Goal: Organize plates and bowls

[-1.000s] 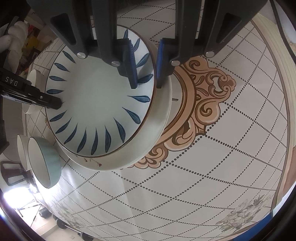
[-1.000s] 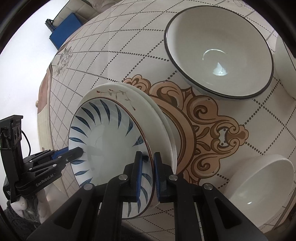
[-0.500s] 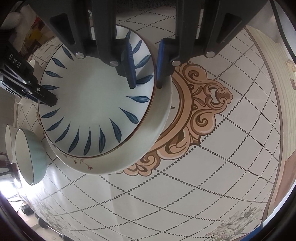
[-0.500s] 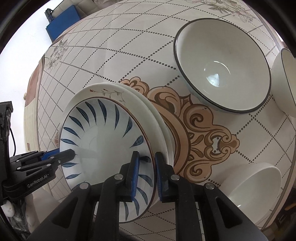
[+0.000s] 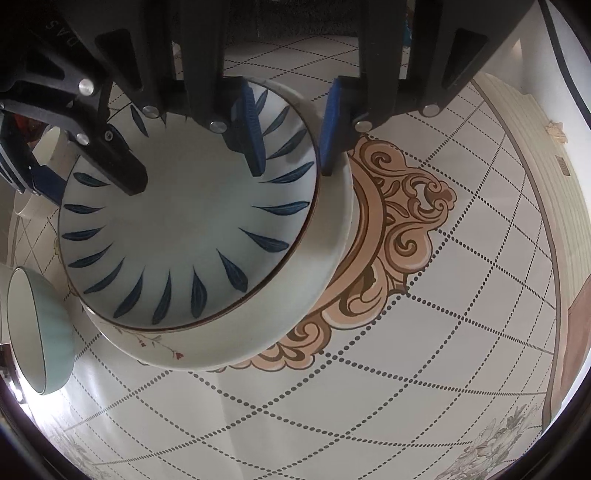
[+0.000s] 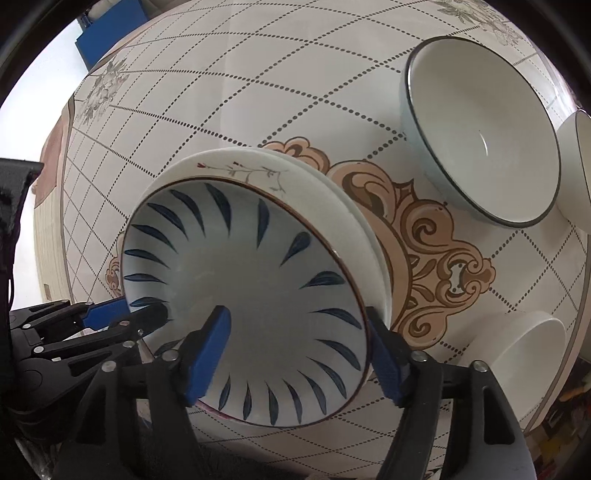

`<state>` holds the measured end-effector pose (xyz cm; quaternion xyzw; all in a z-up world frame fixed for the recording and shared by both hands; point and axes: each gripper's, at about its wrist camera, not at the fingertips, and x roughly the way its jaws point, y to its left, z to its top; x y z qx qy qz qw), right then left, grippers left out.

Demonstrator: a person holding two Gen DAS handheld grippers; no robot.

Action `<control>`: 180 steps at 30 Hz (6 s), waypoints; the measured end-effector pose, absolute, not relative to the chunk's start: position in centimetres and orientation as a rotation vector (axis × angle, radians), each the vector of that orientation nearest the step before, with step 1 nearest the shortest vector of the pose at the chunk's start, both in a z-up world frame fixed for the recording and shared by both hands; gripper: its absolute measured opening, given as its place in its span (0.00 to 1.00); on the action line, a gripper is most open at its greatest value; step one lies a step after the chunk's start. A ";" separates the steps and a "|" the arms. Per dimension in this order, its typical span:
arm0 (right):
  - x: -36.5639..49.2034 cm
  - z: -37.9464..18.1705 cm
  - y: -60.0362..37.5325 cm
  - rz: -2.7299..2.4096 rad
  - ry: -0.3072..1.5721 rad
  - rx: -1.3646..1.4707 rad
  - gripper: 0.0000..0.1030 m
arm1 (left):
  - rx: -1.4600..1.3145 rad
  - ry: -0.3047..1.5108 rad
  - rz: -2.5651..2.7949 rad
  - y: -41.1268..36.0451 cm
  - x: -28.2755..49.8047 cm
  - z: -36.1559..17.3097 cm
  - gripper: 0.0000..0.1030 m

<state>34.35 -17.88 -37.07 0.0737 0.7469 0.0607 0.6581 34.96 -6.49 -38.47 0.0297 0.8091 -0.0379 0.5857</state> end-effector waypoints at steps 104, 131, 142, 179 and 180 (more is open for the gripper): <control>28.7 -38.6 -43.8 0.289 1.613 0.373 0.12 | 0.018 1.606 -0.273 -29.1 29.8 -36.8 0.10; 32.0 -32.2 -47.4 0.312 1.551 0.391 0.63 | -0.006 1.572 -0.193 -25.5 31.2 -30.9 0.33; 44.1 -28.5 -42.8 0.432 1.511 0.175 0.63 | -0.238 1.652 -0.164 -21.5 41.2 -32.8 0.37; 48.3 -39.3 -35.4 0.601 1.747 0.025 0.13 | -0.131 1.789 -0.298 -23.5 44.1 -40.0 0.13; 48.3 -39.2 -35.6 0.596 1.747 0.031 0.13 | -0.131 1.782 -0.294 -23.3 44.3 -39.5 0.13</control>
